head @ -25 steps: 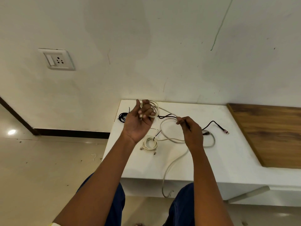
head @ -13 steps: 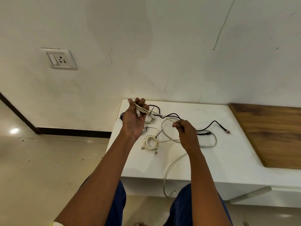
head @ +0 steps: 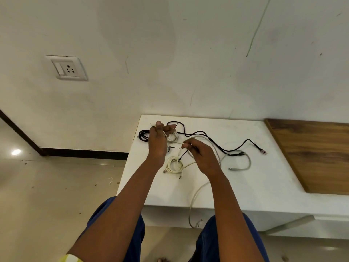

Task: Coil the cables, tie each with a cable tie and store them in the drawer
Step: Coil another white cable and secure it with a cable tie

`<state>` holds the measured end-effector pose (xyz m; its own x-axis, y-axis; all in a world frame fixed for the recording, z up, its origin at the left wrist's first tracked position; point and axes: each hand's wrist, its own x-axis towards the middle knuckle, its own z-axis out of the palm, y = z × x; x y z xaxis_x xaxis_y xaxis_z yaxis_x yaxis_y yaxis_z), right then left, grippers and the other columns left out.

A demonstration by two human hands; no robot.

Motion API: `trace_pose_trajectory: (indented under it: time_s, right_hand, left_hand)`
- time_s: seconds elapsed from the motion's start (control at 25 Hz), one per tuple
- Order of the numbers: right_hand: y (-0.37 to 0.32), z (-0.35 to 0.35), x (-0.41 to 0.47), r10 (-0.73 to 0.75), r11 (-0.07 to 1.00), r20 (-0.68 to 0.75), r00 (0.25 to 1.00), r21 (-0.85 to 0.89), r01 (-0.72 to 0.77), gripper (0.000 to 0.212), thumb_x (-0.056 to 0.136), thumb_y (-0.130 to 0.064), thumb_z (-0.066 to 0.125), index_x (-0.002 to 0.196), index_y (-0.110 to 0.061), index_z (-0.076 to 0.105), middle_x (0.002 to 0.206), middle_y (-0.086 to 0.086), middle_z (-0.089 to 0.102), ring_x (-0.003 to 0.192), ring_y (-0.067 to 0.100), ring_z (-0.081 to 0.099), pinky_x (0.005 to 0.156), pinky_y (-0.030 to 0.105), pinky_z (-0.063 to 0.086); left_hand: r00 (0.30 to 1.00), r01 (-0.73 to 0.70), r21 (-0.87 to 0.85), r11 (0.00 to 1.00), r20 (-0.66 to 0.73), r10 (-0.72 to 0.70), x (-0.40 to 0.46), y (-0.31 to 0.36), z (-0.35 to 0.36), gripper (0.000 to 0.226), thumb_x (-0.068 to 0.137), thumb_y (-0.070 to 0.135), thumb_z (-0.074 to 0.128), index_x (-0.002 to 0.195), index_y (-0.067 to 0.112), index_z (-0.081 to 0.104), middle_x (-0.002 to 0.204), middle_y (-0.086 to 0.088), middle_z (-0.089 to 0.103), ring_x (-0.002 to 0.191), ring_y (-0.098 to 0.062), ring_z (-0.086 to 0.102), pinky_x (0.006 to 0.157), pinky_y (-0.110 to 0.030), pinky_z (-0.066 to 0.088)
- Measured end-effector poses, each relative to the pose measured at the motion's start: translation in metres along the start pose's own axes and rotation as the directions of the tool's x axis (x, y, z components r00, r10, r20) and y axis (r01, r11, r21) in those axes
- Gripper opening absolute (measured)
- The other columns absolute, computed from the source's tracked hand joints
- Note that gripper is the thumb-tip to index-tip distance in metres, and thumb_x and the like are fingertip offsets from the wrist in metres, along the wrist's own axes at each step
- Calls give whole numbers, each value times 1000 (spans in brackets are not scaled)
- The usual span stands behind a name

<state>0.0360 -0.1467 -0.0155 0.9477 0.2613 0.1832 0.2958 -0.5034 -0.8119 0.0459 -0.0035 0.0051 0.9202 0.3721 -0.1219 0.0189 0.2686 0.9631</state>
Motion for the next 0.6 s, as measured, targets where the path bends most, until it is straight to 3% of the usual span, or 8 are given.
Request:
trace_pose_trajectory:
  time_s: [0.08,0.2,0.28,0.4,0.48,0.6]
  right_hand:
    - [-1,0,0,-17,999,-43,999,-28,16,20,97,-30,48,91,-20,64,80,-17,60,76,3,53,69,20,41]
    - [0,-2,1,-62,998,-111,992,-38,58,19,98,-23,47,91,-15,64,84,-10,64,80,12,57,70,22,43]
    - [0,-3,1,-66,996,-141,988,50,74,18,98,-12,47,92,-7,63,88,-1,67,86,19,60,76,21,44]
    - [-5,-3,3,21,959,-143,989,283,21,14,98,-12,46,94,-11,59,92,2,66,90,20,61,83,27,45]
    - [-8,-4,3,26,921,-145,989,389,33,11,98,-11,45,93,-17,52,87,-5,59,83,7,57,79,20,43]
    - [-8,-4,3,-22,896,-166,986,434,93,12,99,-5,41,95,-15,47,80,-8,53,73,-6,52,72,10,41]
  left_hand:
    - [993,-106,224,969,75,92,-4,-7,3,26,104,29,26,93,12,43,98,-6,70,83,-8,66,72,-10,47]
    - [935,-335,545,768,289,203,-6,-16,0,18,103,20,30,94,9,41,99,-5,69,88,-17,64,76,-29,46]
    - [896,-416,603,680,400,193,-8,-18,-1,22,103,25,33,88,11,42,82,-1,67,75,-16,60,69,-28,43]
    - [877,-387,538,749,465,119,-11,-18,-1,32,101,37,34,80,17,47,62,1,53,61,-13,50,65,-29,40]
    - [876,-323,505,801,479,51,-14,-17,-1,35,99,43,37,76,23,54,57,9,51,56,-5,49,63,-22,40]
    - [861,-218,428,877,508,-34,-17,-12,1,39,97,43,43,71,17,55,50,12,43,49,-4,41,56,-17,36]
